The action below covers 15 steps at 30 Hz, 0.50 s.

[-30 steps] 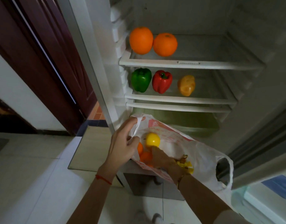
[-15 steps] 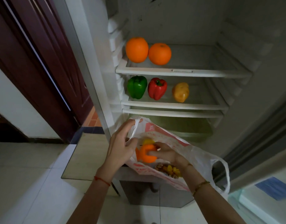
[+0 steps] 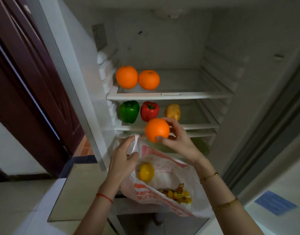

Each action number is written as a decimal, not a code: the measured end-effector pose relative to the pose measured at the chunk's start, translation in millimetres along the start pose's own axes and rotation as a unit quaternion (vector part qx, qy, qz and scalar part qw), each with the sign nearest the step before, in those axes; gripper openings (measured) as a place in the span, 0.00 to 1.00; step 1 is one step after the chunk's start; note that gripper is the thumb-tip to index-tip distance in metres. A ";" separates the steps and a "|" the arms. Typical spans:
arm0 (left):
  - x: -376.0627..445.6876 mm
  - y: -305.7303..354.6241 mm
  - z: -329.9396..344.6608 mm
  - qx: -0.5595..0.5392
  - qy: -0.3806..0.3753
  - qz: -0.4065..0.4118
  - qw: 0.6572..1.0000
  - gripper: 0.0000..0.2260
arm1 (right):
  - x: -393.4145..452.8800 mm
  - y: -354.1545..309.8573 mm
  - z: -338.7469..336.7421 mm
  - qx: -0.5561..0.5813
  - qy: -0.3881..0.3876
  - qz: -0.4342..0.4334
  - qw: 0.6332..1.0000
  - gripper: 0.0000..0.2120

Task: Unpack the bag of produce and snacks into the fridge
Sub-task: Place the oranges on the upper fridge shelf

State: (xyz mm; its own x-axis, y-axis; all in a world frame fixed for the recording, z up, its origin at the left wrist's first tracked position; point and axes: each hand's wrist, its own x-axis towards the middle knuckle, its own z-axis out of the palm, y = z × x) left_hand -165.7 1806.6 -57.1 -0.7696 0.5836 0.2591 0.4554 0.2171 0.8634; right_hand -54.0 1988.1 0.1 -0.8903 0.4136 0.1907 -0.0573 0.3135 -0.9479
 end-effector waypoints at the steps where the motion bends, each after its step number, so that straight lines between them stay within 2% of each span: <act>1: 1.3 0.7 0.4 -0.002 -0.001 -0.002 1.000 0.26 | 5.2 -9.2 -3.6 0.000 0.015 -0.018 1.000 0.30; 7: 2.9 -0.4 1.3 -0.001 -0.007 -0.007 1.000 0.27 | 53.9 -56.4 -29.7 -0.006 0.179 -0.127 0.976 0.31; 11: 3.4 -1.0 1.4 -0.003 -0.006 -0.009 1.000 0.28 | 94.0 -66.6 -50.5 -0.063 0.247 -0.125 0.959 0.32; 15: 3.4 2.8 1.4 -0.012 -0.012 -0.033 0.999 0.31 | 124.0 -63.3 -60.1 -0.133 0.255 -0.091 0.953 0.34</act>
State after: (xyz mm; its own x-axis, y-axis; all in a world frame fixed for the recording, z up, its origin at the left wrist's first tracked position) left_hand -166.3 1810.2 -54.4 -0.7865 0.5873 0.1910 0.3929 0.2373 0.8884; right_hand -133.6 2070.9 99.1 -0.5368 0.6724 0.5096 -0.0131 0.5973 -0.8019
